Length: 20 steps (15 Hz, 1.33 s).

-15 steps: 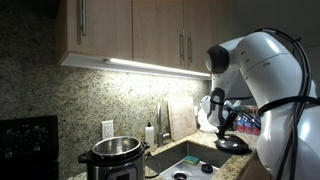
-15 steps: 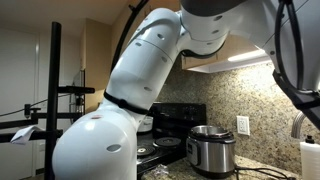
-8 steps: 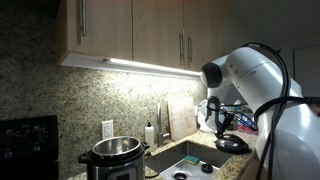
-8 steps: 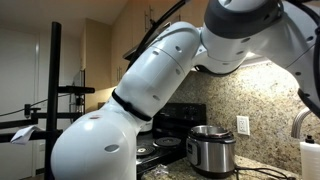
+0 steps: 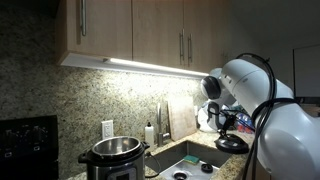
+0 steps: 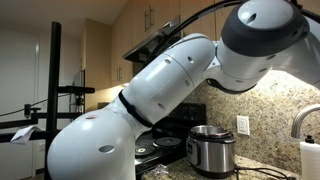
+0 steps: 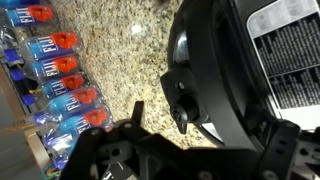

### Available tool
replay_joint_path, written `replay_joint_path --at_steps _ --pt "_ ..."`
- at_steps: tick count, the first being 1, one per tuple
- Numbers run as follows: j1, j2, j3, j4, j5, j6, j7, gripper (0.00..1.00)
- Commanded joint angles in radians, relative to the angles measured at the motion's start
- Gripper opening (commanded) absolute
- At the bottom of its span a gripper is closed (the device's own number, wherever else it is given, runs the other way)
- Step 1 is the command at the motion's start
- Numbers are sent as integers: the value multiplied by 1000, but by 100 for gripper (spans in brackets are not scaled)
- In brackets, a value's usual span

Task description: Pick up the black lid on the right and put it on top of the rice cooker on the left

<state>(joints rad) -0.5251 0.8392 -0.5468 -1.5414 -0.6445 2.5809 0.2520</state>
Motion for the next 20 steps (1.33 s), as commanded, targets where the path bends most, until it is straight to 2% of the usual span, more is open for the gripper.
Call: replay_joint_path --at_steps 1,6,7,9,14,17,18,20 --pt "-17 84 -26 105 62 -54 -38 100" --pt "-23 156 -15 162 75 -127 -103 100" --pt "-24 166 -13 171 77 -135 -112 75" --pt "-29 167 -5 187 80 -147 -151 67" --pt "-49 133 47 178 81 -177 -233 34" --pt "-75 104 108 159 111 -221 -341 13" --pt "-86 91 128 152 124 -243 -386 8" --pt "-105 65 162 141 157 -282 -460 4"
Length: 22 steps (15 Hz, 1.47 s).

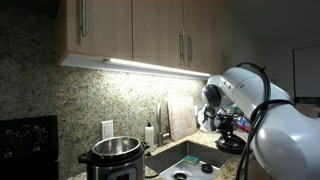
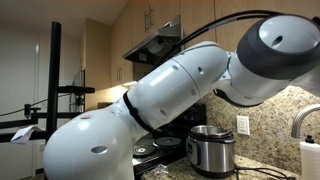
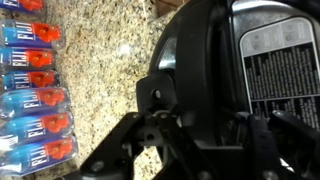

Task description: Pick up the black lid on the right and put it on top of the rice cooker on the left

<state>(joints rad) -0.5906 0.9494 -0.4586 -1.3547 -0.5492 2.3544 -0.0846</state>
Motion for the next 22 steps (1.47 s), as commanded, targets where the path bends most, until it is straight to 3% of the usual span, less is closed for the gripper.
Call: replay_joint_path --at_steps 1,4,7,15,22 --pt "-52 -56 92 -45 81 -86 -158 3" --pt "-82 -59 122 -4 183 -205 -239 4" --pt "-103 -67 129 33 247 -299 -221 6" --pt "-62 -150 36 -26 229 -100 31 6" --pt "21 -142 -54 -44 150 -84 141 6"
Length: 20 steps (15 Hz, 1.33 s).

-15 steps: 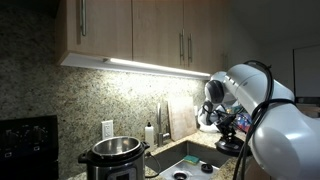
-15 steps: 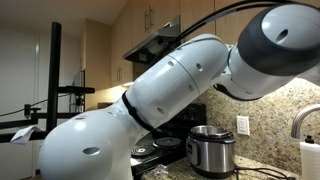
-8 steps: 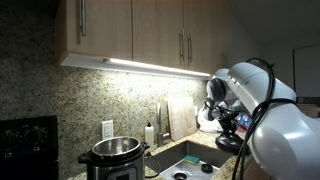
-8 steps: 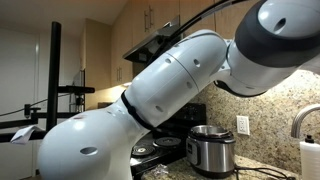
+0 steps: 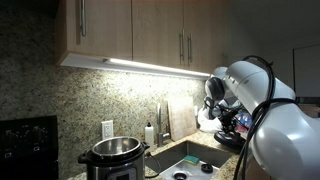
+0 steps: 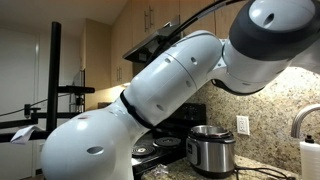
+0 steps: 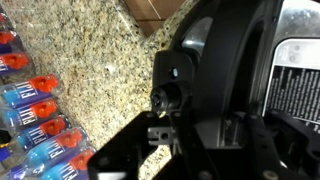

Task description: Pick up the black lid on the right and put it on top of the rice cooker on the left

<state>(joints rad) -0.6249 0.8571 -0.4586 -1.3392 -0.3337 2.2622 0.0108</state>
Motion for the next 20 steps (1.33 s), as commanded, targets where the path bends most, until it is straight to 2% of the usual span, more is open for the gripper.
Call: replay_joint_path --at_steps 1,6,14,20 --pt "78 -40 -80 -58 -93 8 66 6" --pt "170 -42 -181 -89 -221 17 166 6" --pt "285 -108 -278 -193 -280 64 178 5" --pt "424 -206 -362 -335 -332 113 202 5"
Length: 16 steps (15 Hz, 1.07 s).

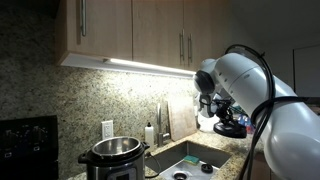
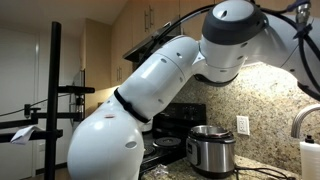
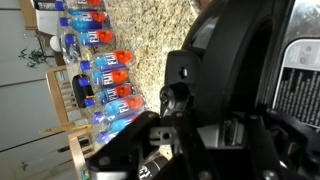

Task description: Pick up the black lid on the right and put it on top of the rice cooker on the left

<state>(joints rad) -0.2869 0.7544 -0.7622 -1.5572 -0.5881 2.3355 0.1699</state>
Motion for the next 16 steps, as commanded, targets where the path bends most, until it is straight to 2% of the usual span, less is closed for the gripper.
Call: replay_joint_path --at_steps 1,3,9,12,16 --pt "116 -118 -76 -143 -95 44 55 4" --pt "175 -150 -106 -194 -126 50 75 4" --pt "258 -292 -64 -317 -338 9 216 4" --pt "275 -367 -24 -368 -438 -17 283 4" --pt "257 -463 67 -420 -536 -66 333 4"
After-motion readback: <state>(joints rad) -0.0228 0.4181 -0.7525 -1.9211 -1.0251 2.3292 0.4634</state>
